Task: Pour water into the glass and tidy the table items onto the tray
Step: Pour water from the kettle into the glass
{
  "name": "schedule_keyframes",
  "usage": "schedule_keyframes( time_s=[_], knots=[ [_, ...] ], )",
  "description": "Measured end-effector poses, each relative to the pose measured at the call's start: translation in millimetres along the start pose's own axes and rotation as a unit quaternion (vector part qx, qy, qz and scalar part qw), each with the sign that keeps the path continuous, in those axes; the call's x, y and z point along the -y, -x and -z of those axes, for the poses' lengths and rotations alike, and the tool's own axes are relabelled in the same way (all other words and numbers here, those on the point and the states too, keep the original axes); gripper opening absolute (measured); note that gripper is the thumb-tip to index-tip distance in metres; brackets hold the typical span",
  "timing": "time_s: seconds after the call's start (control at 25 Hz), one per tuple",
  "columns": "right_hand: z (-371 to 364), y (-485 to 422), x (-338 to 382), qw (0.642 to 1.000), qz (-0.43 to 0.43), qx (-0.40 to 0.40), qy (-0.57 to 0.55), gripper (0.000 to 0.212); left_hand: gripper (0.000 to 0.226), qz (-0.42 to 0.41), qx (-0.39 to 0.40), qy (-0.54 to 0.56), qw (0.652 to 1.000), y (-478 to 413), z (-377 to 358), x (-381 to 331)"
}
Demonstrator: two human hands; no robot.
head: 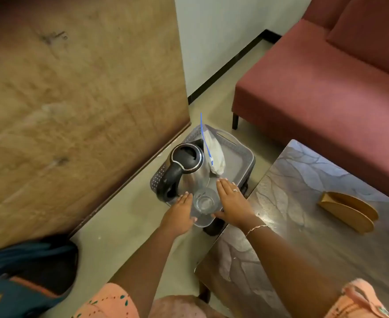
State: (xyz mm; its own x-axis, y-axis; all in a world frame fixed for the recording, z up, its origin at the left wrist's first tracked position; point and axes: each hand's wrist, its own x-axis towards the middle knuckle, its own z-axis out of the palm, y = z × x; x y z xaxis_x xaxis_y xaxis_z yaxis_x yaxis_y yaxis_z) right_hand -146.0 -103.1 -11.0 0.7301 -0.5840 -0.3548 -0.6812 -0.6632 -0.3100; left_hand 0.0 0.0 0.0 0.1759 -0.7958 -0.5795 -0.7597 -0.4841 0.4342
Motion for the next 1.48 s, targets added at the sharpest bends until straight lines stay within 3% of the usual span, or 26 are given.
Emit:
schedule_keyframes(
  time_s=[0.08, 0.28, 0.56, 0.72, 0.96, 1.12, 1.2, 1.36, 1.48],
  knots=[
    [-13, -15, 5, 1.000, -0.010, 0.026, -0.011, 0.101, 0.074, 0.034, -0.011, 0.055, 0.998, -4, -3, 6],
    [-46, -42, 12, 0.997, -0.040, 0.069, -0.008, 0.109, 0.072, 0.061, -0.004, 0.071, 0.996, -7, -8, 6],
    [-51, -47, 10, 0.997, -0.025, 0.038, -0.059, 0.099, 0.068, 0.087, -0.013, 0.170, 0.982, -10, -8, 9],
    [-37, -34, 16, 0.996, -0.009, -0.016, -0.090, 0.097, 0.060, 0.128, -0.016, 0.289, 0.948, -13, -8, 10],
    [-1, -2, 23, 0.991, 0.012, -0.080, -0.108, 0.098, 0.048, 0.109, 0.008, 0.478, 0.872, -6, -3, -5],
    [26, 21, 24, 0.981, 0.018, -0.133, -0.139, 0.097, 0.094, 0.112, 0.056, 0.569, 0.813, -2, -6, -11],
    [36, 33, 24, 0.974, 0.021, -0.155, -0.162, 0.096, 0.092, 0.098, 0.068, 0.600, 0.791, 1, -4, -17],
    [43, 50, 17, 0.957, 0.017, -0.181, -0.228, 0.095, 0.061, 0.077, 0.057, 0.630, 0.771, 4, 4, -34],
    [48, 57, 12, 0.944, 0.003, -0.196, -0.266, 0.098, 0.075, 0.073, 0.068, 0.620, 0.778, 4, 9, -48]
  ],
)
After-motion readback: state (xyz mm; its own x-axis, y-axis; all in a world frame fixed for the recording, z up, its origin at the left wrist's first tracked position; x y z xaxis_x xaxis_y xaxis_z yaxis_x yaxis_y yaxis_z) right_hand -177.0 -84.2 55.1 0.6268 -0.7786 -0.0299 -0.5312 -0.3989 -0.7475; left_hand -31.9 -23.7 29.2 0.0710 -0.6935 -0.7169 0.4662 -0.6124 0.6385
